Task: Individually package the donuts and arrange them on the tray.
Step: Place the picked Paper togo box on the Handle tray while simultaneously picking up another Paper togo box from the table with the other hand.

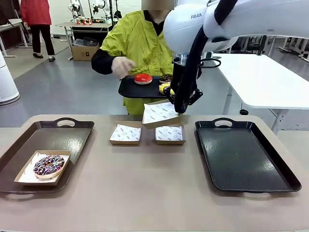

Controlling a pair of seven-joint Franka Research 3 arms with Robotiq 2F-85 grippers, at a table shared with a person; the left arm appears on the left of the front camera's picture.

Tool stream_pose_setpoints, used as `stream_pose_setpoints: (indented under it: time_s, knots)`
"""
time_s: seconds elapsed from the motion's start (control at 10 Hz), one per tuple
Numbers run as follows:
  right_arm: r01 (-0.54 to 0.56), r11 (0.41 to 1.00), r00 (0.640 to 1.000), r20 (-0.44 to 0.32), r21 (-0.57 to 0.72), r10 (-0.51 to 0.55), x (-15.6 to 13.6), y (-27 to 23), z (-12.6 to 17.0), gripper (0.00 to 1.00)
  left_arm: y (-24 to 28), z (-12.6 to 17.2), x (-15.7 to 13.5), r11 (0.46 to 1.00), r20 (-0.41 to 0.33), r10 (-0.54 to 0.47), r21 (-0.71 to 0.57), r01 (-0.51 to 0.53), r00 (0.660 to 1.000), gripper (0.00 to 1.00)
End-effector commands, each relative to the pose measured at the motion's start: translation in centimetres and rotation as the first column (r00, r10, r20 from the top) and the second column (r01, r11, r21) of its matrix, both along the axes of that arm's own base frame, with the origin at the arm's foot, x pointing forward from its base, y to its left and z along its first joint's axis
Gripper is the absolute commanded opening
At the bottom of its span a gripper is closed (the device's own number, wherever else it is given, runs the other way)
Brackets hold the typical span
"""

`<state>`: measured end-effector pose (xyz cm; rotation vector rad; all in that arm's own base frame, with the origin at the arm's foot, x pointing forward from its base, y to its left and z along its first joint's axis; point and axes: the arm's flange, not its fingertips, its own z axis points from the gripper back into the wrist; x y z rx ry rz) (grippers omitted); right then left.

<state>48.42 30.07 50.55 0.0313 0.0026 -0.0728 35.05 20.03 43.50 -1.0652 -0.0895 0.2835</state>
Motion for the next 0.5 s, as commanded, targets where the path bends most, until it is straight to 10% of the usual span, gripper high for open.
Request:
stream_pose_setpoints:
  time_s: [0.0, 0.4]
  knots:
    - [0.03, 0.999, 1.0, 0.006, -0.011, -0.03, 1.6, 1.0, 0.2, 0.0, 1.8, -0.8, -0.3, 0.996, 0.059, -0.027, -0.081, 0.031, 0.998, 1.0]
    - [0.035, 0.999, 0.999, 0.024, 0.003, -0.035, 3.0, 0.3, -0.4, 0.0, 1.4, -1.5, -1.1, 0.993, 0.054, -0.022, -0.114, 0.028, 0.998, 1.0]
